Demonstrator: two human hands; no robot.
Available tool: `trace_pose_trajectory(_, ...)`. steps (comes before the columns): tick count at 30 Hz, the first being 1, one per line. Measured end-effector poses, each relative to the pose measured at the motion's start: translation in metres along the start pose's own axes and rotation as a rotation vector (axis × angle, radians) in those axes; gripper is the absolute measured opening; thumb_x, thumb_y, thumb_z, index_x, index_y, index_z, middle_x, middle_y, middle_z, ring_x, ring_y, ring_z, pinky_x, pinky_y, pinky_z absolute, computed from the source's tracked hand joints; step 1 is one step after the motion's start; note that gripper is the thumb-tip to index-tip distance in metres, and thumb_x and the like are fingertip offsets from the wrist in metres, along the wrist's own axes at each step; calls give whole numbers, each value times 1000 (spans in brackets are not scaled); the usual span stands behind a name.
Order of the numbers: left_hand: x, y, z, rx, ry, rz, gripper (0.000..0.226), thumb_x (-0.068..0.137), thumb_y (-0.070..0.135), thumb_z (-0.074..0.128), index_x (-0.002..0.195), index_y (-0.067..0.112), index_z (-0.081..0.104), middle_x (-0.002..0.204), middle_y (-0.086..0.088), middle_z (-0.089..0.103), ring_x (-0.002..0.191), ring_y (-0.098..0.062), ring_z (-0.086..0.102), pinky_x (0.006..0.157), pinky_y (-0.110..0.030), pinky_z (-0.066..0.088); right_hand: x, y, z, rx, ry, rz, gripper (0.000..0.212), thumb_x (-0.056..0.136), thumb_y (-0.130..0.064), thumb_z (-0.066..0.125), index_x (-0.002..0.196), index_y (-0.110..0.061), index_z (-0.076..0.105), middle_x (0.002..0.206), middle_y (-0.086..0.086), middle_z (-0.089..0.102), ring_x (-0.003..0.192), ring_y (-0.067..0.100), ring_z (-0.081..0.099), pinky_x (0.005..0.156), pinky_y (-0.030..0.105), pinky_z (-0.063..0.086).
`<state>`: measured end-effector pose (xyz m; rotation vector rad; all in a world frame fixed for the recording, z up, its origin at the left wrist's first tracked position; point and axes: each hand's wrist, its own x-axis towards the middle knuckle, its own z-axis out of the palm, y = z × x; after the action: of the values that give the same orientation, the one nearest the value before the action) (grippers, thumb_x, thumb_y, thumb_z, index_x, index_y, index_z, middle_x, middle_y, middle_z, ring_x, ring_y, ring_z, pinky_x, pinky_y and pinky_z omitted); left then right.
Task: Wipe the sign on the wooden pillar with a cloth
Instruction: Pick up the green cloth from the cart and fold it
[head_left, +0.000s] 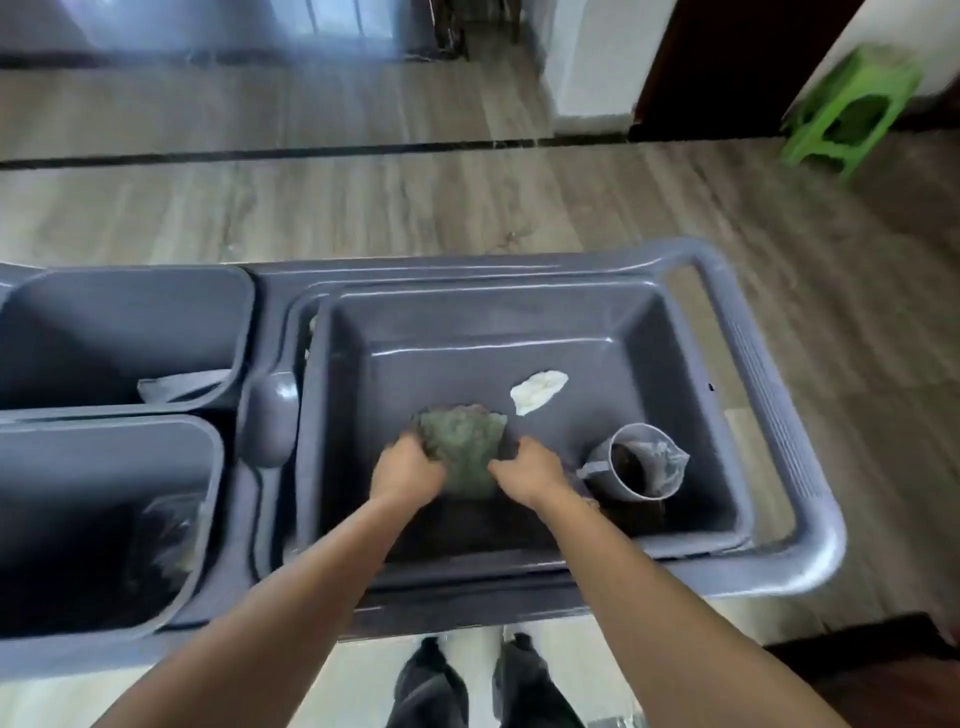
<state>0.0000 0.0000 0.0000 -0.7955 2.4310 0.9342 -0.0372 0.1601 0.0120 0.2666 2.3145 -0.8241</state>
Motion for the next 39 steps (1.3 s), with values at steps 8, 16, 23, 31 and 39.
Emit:
trace_pose_trajectory(8,26,-13,28,-96,83,-267,66,82,38,74,133,7,47,138,-22,57,126,-43,56,100,-41,48,44,-8,41,155,8,215,58,87,-30,68,134,-2,48,137,20,57,124,39,58,96,40,50)
trace_pose_trajectory(16,20,-26,12,-463,-85,-262,33,76,17,78,109,13,74,102,-9,76,99,-30,72,82,-37,58,29,-2,32,582,-202,229,23,91,-10,69,113,-12,67,118,14,72,108,31,68,95,48,57)
trace_pose_trajectory(23,-5,-1,-31,-1030,-426,-132,36,83,-18,58,116,-3,62,117,-25,68,95,-33,70,74,-39,63,-16,-4,-9,922,-123,104,40,93,16,51,117,-11,67,113,13,70,95,26,71,75,41,63)
trace_pose_trajectory(31,-47,87,-59,-955,-875,239,49,80,-1,72,124,20,68,129,-8,72,115,-30,70,79,-44,61,-97,30,-88,1305,-21,-116,36,91,16,54,123,3,64,118,22,70,104,34,69,87,45,60)
trace_pose_trajectory(39,-207,229,19,-632,-1027,599,69,76,-10,75,133,27,59,122,-7,75,110,-25,73,79,-38,62,-251,151,-185,1433,284,-194,49,86,-17,76,127,7,64,126,24,68,120,38,65,97,49,56)
